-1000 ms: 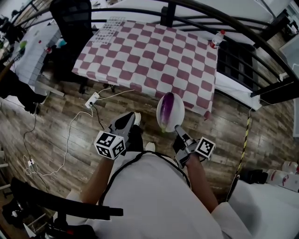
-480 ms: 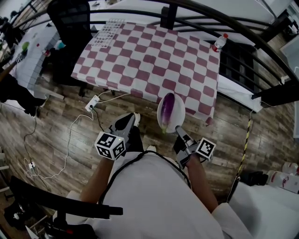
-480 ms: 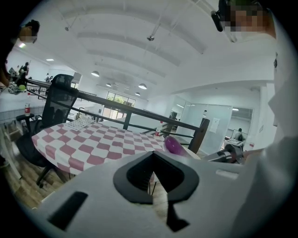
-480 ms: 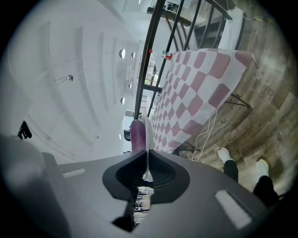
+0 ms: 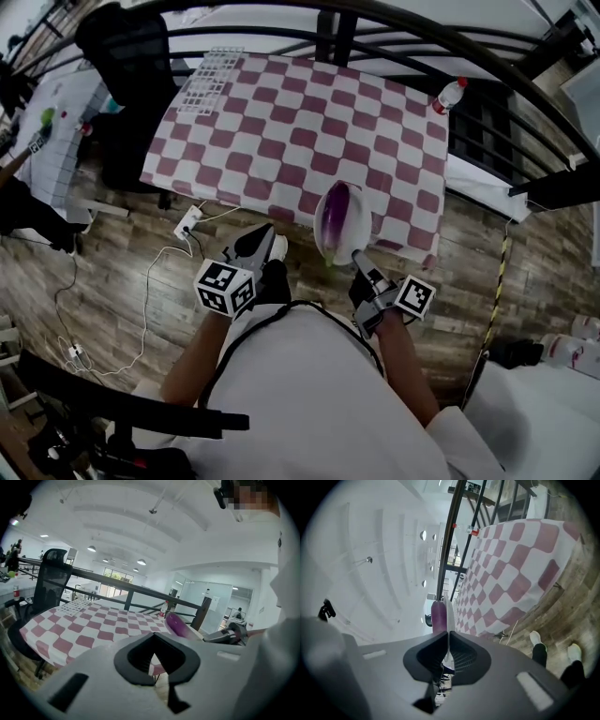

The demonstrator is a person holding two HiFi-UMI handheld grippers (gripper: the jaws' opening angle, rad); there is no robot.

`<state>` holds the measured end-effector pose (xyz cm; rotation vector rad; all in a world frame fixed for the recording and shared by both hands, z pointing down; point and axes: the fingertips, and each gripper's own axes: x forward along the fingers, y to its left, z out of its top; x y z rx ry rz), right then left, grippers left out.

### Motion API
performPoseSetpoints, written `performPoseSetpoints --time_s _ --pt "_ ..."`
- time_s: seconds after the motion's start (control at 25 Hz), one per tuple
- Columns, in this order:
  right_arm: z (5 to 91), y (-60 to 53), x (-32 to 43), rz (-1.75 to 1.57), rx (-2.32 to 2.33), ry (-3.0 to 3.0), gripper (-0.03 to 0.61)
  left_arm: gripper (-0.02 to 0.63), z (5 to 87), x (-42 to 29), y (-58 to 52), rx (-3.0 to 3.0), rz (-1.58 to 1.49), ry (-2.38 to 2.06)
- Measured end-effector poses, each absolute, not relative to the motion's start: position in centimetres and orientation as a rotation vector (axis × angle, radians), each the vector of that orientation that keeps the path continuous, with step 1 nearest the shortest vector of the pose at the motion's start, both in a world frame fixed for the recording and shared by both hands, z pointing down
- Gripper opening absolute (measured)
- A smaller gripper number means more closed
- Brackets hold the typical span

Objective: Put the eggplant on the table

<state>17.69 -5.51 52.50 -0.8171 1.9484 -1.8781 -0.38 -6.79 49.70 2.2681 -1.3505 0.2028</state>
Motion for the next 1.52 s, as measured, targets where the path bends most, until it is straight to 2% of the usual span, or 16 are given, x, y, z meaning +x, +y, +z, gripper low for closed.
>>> performPoseSetpoints --time_s 0.92,1.52 --pt "51.6 -23.0 6.0 -1.801 -0.926 1.857 0.021 0.005 50.2 -10.2 -27.4 2.385 0.211 -1.087" --pt "52.2 -28.9 2.5 -1.769 -0.974 1.845 0.023 0.006 51.1 -13.9 -32.4 2.435 0.231 -1.023"
